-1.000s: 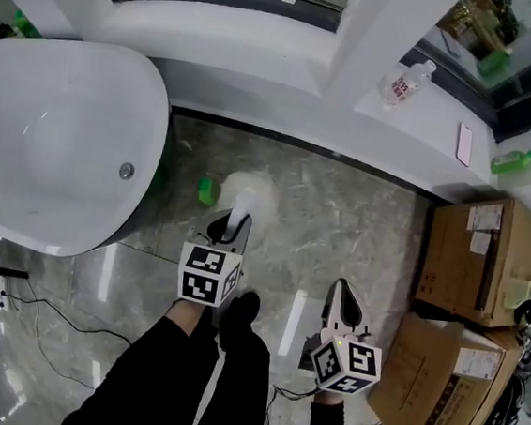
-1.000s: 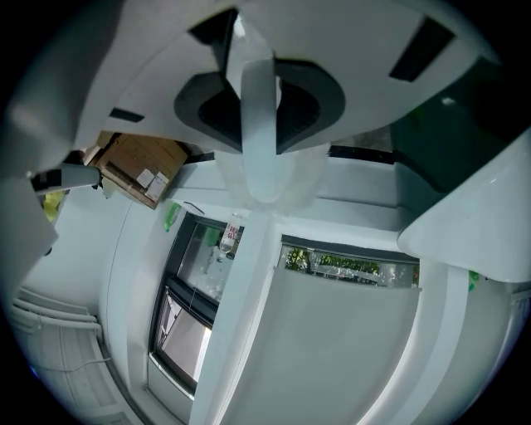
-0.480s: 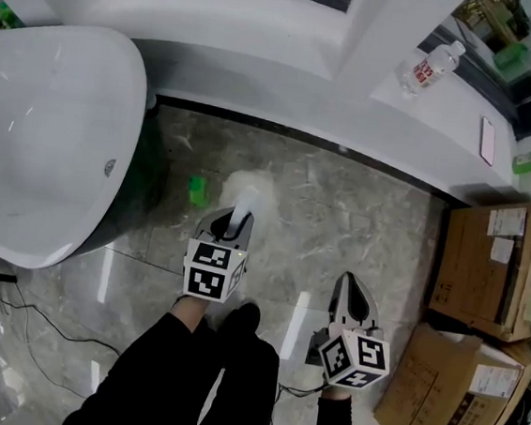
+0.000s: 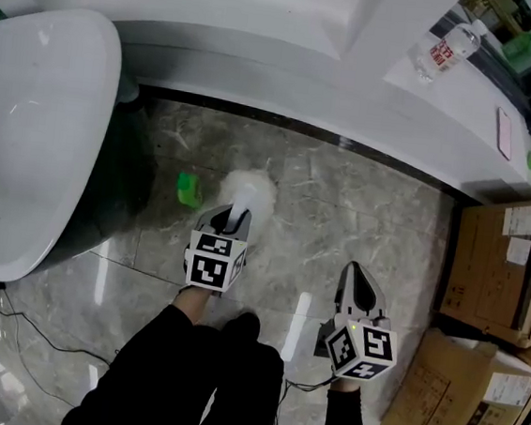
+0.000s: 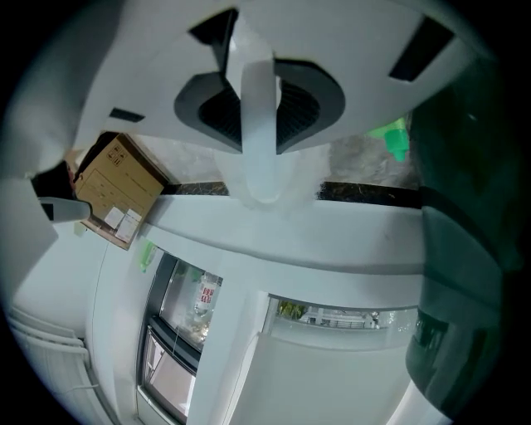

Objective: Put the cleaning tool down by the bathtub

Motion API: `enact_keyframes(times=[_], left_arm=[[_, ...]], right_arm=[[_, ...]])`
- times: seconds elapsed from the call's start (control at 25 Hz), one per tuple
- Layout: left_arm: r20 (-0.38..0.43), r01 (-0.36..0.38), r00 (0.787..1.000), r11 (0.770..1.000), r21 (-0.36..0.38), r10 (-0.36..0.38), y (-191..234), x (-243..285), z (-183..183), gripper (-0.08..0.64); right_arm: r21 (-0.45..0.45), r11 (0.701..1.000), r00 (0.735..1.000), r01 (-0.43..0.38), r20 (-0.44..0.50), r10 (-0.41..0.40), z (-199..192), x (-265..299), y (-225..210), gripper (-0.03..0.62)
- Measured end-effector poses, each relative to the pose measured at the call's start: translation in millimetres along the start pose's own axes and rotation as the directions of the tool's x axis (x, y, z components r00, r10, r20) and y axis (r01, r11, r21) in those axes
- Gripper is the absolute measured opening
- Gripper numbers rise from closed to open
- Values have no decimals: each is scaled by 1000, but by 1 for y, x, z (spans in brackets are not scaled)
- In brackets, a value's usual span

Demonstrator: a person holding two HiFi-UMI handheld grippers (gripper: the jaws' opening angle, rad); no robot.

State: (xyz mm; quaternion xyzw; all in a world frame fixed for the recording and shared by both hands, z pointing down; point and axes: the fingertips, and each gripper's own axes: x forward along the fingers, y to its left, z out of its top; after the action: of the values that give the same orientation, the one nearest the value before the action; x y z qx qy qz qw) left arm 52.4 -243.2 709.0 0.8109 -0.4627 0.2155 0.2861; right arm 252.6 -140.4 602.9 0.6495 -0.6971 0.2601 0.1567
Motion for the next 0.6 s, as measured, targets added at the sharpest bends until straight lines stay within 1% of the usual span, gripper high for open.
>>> enact_keyframes(times=[0.24, 0.4, 0.6], left_arm=[[-15, 1, 1000, 1000, 12, -1, 15, 33, -25, 94], [-29, 0, 1000, 999, 34, 0, 23, 54, -39, 94], [-44, 9, 999, 1000, 26, -8, 31, 79, -55, 94]], right_arm=[[-17, 1000, 1000, 9, 22, -9, -18, 24, -9, -2], [-31, 999, 999, 17, 33, -16, -29, 39, -16, -1], [-54, 998, 999, 35, 35, -33, -44, 59, -27, -1]])
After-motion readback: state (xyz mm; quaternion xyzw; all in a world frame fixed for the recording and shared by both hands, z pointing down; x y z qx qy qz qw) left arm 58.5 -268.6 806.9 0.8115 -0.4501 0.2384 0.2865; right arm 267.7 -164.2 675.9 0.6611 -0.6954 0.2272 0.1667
